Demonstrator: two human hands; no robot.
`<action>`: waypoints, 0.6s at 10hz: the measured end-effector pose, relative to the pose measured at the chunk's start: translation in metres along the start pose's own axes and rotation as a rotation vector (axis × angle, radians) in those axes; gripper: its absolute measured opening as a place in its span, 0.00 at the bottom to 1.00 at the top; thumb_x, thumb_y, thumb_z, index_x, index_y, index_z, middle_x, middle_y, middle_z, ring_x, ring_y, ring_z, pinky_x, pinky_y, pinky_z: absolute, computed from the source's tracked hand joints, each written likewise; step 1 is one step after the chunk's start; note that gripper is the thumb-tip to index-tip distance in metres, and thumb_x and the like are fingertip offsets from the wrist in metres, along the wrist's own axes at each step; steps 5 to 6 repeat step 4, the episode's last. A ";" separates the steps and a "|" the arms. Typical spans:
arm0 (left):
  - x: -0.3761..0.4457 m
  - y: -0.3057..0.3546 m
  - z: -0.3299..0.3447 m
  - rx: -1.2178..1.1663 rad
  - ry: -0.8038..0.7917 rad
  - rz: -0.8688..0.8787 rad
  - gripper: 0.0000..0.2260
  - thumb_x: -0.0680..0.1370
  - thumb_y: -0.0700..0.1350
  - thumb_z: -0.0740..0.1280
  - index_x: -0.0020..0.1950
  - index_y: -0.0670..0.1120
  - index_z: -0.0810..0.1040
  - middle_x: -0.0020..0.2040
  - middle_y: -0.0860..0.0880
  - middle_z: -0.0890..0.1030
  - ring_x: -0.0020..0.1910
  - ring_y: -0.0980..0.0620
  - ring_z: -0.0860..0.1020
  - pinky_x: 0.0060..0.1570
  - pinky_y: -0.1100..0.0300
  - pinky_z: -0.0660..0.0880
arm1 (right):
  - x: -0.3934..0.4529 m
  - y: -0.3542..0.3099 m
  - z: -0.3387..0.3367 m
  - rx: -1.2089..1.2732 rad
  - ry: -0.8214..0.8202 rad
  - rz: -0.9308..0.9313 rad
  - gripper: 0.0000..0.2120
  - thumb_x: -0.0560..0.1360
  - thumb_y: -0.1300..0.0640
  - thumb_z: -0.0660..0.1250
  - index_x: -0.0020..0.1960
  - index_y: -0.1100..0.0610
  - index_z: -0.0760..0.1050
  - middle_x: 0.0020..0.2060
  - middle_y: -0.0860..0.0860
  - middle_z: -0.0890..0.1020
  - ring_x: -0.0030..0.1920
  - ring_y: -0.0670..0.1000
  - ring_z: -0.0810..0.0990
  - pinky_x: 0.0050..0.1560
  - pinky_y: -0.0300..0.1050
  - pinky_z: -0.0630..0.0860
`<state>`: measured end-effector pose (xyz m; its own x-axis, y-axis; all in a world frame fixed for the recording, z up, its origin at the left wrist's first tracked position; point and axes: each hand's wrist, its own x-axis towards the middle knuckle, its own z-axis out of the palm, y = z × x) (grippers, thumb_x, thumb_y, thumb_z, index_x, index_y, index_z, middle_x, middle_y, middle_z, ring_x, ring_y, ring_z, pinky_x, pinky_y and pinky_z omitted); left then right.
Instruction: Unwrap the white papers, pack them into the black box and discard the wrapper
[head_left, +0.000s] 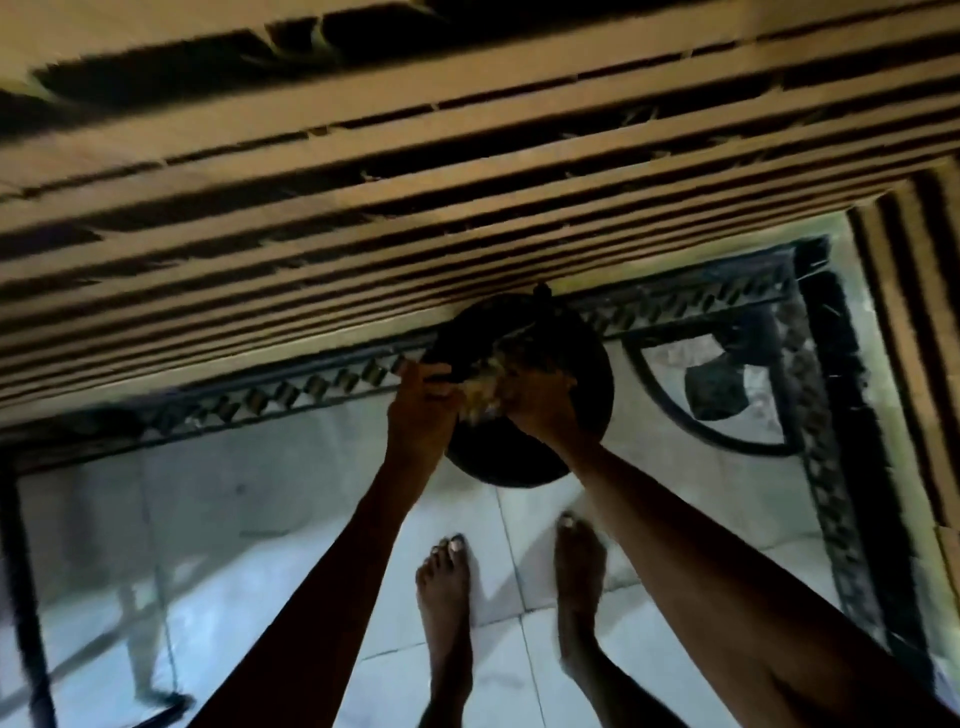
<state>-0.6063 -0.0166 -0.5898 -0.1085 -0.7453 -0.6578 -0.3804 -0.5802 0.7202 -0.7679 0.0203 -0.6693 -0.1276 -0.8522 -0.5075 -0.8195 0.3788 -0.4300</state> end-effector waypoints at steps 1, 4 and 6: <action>0.017 -0.019 0.010 0.032 0.010 -0.032 0.10 0.71 0.45 0.69 0.50 0.56 0.77 0.51 0.43 0.83 0.52 0.43 0.82 0.56 0.47 0.77 | 0.023 0.014 0.006 -0.116 -0.374 -0.074 0.41 0.77 0.49 0.64 0.78 0.58 0.41 0.78 0.61 0.43 0.78 0.61 0.43 0.78 0.53 0.45; -0.058 0.030 -0.003 -0.074 -0.013 -0.061 0.10 0.75 0.41 0.69 0.55 0.46 0.78 0.45 0.48 0.82 0.48 0.44 0.82 0.51 0.52 0.78 | -0.056 -0.029 -0.088 0.404 -0.087 0.123 0.15 0.77 0.60 0.63 0.60 0.68 0.77 0.56 0.63 0.82 0.63 0.59 0.78 0.62 0.45 0.71; -0.058 0.030 -0.003 -0.074 -0.013 -0.061 0.10 0.75 0.41 0.69 0.55 0.46 0.78 0.45 0.48 0.82 0.48 0.44 0.82 0.51 0.52 0.78 | -0.056 -0.029 -0.088 0.404 -0.087 0.123 0.15 0.77 0.60 0.63 0.60 0.68 0.77 0.56 0.63 0.82 0.63 0.59 0.78 0.62 0.45 0.71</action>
